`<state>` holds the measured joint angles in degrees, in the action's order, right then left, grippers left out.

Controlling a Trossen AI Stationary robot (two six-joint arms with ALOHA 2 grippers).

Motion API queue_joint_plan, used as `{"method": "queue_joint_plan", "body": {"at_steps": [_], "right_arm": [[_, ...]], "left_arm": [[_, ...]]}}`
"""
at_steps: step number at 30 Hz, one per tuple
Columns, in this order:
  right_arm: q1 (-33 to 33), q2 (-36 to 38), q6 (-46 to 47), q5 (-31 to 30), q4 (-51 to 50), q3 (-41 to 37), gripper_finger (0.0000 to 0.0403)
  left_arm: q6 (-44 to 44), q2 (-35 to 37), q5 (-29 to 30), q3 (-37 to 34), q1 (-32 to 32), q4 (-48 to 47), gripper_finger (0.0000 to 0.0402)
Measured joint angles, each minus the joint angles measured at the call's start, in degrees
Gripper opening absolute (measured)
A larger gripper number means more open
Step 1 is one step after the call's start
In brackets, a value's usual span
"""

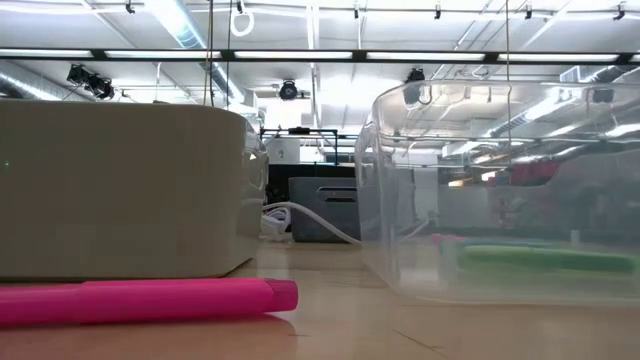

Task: Pick & Place Markers
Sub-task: Put the purple pen into the transparent bin

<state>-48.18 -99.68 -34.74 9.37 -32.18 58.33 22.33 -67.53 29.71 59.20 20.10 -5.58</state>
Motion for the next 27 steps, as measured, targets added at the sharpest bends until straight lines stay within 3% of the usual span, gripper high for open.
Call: {"method": "queue_joint_plan", "body": {"at_steps": [27], "right_arm": [[-1.9, -1.1, -0.2, 0.6, -0.2, -0.4, 0.0157]], "left_arm": [[0.7, 0.0, 0.0, 0.0, 0.0, -0.2, 0.0179]]}}
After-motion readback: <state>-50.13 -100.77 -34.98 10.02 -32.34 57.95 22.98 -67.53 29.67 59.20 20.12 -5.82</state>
